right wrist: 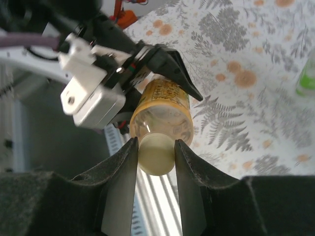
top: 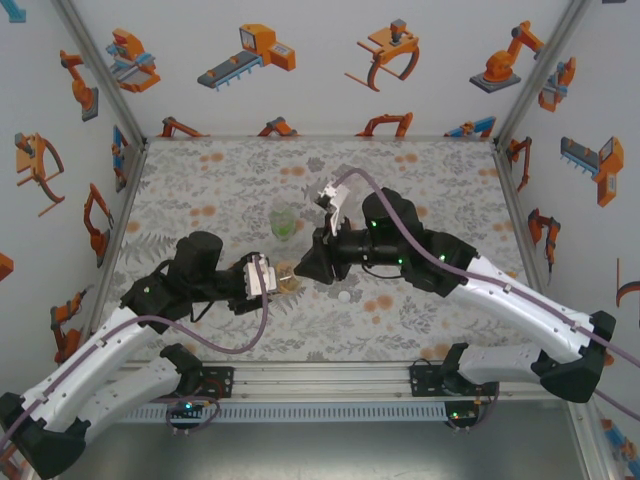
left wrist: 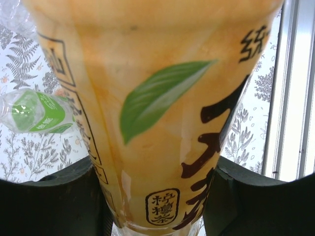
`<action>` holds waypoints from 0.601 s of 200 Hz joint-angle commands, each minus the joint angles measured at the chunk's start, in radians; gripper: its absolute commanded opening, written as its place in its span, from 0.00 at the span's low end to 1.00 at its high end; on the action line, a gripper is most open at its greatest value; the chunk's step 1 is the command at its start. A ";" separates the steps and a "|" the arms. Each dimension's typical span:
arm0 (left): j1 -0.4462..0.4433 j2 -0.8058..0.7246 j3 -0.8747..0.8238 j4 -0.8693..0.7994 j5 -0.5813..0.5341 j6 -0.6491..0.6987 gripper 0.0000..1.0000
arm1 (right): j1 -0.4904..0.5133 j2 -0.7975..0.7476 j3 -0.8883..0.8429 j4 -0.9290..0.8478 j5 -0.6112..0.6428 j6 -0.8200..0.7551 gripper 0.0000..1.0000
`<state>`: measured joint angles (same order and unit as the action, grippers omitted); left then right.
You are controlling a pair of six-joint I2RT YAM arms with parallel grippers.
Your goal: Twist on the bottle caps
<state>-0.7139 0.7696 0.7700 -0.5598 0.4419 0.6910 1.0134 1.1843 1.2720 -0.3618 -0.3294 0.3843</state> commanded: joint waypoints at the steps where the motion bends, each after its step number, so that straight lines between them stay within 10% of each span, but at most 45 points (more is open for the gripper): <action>1: -0.003 -0.018 0.018 0.066 -0.010 -0.014 0.00 | 0.014 0.018 0.016 -0.080 0.107 0.374 0.16; 64: -0.003 -0.015 0.019 0.067 -0.006 -0.015 0.00 | 0.014 0.018 0.013 -0.067 0.170 0.486 0.27; 120: -0.003 -0.012 0.019 0.067 0.006 -0.012 0.00 | 0.014 -0.002 0.098 -0.083 0.192 0.087 0.59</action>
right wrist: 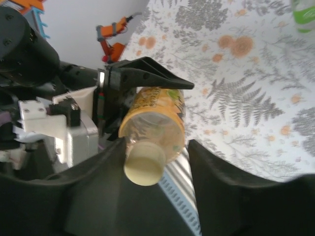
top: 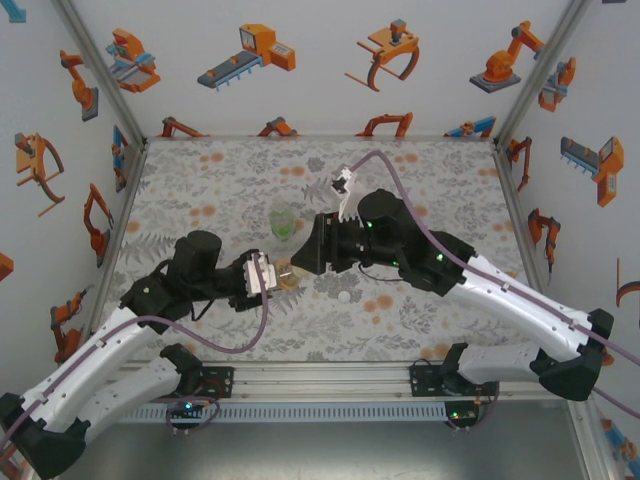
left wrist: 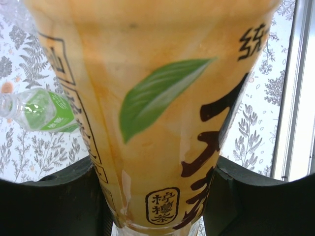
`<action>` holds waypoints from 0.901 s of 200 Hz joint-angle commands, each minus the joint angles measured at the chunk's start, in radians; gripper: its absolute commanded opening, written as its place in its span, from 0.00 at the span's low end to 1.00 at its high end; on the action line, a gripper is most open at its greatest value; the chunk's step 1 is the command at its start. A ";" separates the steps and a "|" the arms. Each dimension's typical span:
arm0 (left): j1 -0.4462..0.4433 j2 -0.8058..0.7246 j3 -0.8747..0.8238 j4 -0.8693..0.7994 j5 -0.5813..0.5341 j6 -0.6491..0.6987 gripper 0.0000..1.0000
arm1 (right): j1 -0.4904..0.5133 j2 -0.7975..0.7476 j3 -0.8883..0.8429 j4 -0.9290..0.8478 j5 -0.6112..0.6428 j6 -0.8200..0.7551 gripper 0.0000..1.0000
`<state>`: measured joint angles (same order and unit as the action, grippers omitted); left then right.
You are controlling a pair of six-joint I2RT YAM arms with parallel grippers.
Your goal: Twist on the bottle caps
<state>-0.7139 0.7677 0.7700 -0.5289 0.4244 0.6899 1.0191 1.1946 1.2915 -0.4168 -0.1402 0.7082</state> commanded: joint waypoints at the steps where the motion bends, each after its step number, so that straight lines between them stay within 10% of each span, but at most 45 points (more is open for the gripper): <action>1: -0.004 -0.011 0.019 0.037 0.023 -0.012 0.00 | 0.008 -0.011 0.081 -0.030 -0.001 -0.250 0.59; 96: -0.003 0.018 0.025 0.018 0.073 -0.003 0.00 | 0.009 0.040 0.189 -0.292 -0.485 -1.335 0.61; 180: -0.004 0.030 0.028 0.010 0.078 -0.001 0.00 | 0.009 0.082 0.187 -0.272 -0.478 -1.434 0.46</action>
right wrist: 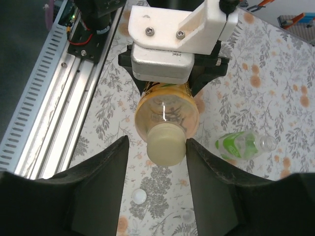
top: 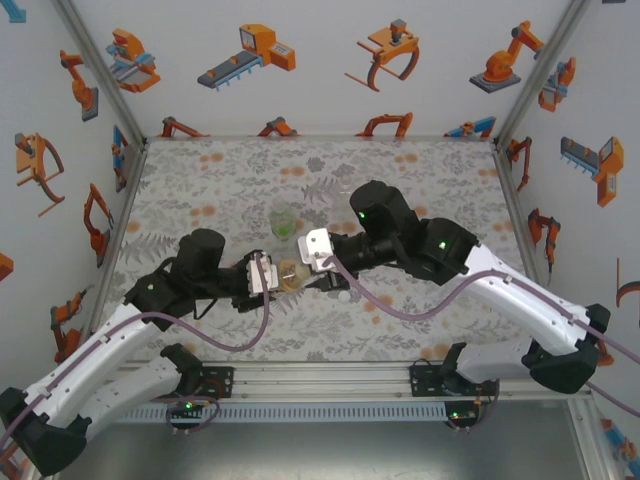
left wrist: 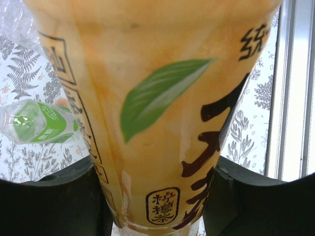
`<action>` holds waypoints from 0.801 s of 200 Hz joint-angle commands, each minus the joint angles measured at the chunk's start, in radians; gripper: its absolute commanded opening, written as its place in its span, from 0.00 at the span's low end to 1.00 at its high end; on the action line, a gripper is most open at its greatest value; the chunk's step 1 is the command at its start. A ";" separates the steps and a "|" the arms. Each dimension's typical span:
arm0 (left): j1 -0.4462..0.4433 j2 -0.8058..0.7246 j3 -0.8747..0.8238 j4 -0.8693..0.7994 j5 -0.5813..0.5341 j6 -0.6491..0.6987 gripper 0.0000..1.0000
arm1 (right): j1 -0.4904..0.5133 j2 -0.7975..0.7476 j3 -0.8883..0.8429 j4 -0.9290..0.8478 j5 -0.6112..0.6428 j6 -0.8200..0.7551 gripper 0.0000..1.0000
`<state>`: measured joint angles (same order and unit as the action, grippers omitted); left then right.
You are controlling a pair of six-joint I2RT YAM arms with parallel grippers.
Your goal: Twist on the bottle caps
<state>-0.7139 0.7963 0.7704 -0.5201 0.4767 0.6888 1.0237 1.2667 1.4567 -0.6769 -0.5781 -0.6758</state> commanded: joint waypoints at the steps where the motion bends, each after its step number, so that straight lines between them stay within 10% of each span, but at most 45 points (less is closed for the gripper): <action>1: -0.004 0.002 0.027 0.002 0.025 0.000 0.00 | 0.005 0.010 0.022 -0.012 -0.039 -0.050 0.46; 126: -0.002 -0.007 0.027 0.002 0.026 0.000 0.00 | 0.005 0.018 0.014 -0.004 0.020 -0.049 0.39; 160: -0.003 -0.009 0.029 0.002 0.025 0.002 0.00 | 0.006 0.017 0.016 -0.006 0.019 -0.039 0.15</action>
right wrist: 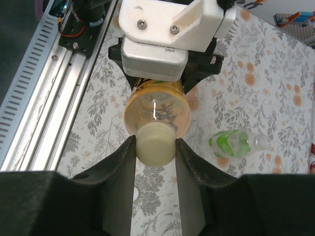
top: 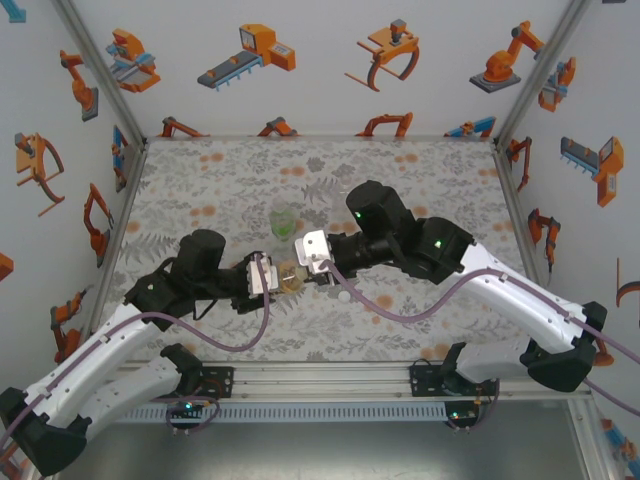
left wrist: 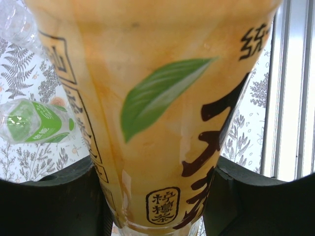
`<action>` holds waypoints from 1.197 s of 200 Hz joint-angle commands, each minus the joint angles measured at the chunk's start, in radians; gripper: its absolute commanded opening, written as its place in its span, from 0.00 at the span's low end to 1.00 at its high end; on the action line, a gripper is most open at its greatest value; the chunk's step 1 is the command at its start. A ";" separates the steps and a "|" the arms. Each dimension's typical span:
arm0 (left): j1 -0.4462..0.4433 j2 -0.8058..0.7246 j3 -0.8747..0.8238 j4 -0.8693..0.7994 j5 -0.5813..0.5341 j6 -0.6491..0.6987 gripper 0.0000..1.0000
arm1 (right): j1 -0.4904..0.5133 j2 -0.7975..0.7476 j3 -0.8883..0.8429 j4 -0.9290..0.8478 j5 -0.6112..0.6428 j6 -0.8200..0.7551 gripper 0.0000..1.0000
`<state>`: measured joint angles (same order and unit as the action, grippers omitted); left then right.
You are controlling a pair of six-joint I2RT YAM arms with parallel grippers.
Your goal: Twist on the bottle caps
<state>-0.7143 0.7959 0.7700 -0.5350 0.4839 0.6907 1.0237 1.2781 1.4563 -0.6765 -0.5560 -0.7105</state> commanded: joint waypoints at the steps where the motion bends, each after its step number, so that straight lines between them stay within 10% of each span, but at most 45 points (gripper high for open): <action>1: -0.002 -0.010 0.028 0.017 0.018 0.000 0.00 | 0.006 0.005 0.016 -0.005 -0.004 -0.004 0.13; 10: -0.002 -0.009 0.030 0.017 0.018 -0.001 0.00 | 0.006 0.005 0.016 -0.005 -0.005 0.007 0.00; 239: -0.002 -0.040 0.019 0.051 -0.103 -0.029 0.00 | 0.021 -0.016 -0.159 0.183 0.271 1.526 0.00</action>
<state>-0.7139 0.7715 0.7704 -0.5720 0.3973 0.6834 1.0256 1.2339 1.3159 -0.4664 -0.2668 0.5301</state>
